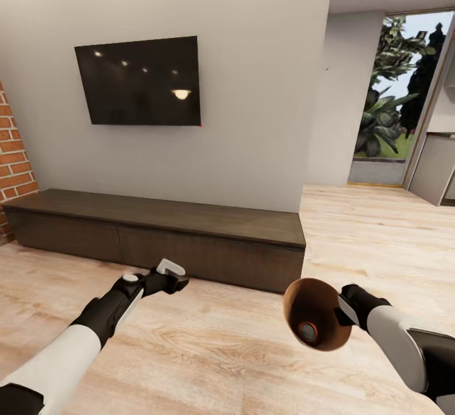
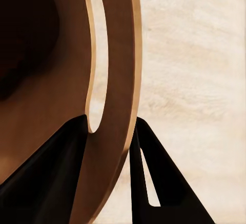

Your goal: Put the three can of soda from the living room inside the tash can in the kitchen.

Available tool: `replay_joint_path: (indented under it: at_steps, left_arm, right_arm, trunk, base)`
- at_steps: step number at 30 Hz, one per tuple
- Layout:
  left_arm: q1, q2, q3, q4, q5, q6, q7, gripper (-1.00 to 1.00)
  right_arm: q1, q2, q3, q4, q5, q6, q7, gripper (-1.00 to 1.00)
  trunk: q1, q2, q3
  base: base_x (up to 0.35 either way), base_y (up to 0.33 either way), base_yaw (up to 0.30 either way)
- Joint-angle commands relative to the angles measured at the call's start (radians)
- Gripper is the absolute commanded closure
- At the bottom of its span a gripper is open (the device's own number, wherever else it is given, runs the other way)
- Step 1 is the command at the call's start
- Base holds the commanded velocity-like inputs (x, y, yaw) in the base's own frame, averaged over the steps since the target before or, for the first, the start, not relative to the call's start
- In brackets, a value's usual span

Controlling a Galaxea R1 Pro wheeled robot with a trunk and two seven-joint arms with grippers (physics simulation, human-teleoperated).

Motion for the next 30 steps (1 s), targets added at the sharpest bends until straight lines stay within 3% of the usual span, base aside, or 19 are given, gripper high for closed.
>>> replay_joint_path:
  at_steps: [1, 5, 17, 23, 26, 30]
  left_arm:
    - [0.010, 0.000, 0.000, 0.001, 0.000, -0.021, 0.008, -1.00]
    - [0.071, -0.002, 0.000, 0.006, 0.000, -0.131, 0.076, -1.00]
    - [0.164, -0.003, 0.000, 0.011, 0.000, -0.265, 0.131, -1.00]
    - [0.202, 0.000, 0.000, 0.042, 0.002, -0.348, 0.133, -1.00]
    - [0.210, 0.006, 0.008, 0.058, 0.006, -0.330, 0.131, -1.00]
    - [0.210, 0.006, 0.008, 0.066, 0.006, -0.329, 0.131, -1.00]
  right_arm:
    - [0.003, -0.001, -0.007, -0.001, 0.000, -0.010, 0.002, 1.00]
    - [0.018, -0.001, -0.008, -0.001, 0.000, -0.041, 0.002, 1.00]
    - [0.086, -0.001, -0.010, 0.000, -0.002, -0.177, 0.002, 1.00]
    - [0.151, -0.003, -0.082, -0.002, 0.000, -0.306, 0.004, 1.00]
    - [0.169, -0.012, -0.068, 0.019, -0.014, -0.320, 0.014, 1.00]
    - [0.178, -0.012, -0.011, 0.020, -0.014, -0.323, 0.019, 1.00]
  trunk:
    - [0.000, 0.000, 0.000]
    - [0.000, 0.000, 0.000]
    - [0.000, 0.000, 0.000]
    - [0.000, 0.000, 0.000]
    - [0.000, 0.000, 0.000]
    - [0.000, 0.000, 0.000]
  base:
    - [0.000, 0.000, 0.000]
    - [0.000, 0.000, 0.000]
    - [-0.213, 0.000, 0.000]
    - [-0.331, 0.000, 0.000]
    - [0.000, 0.000, 0.000]
    - [0.000, 0.000, 0.000]
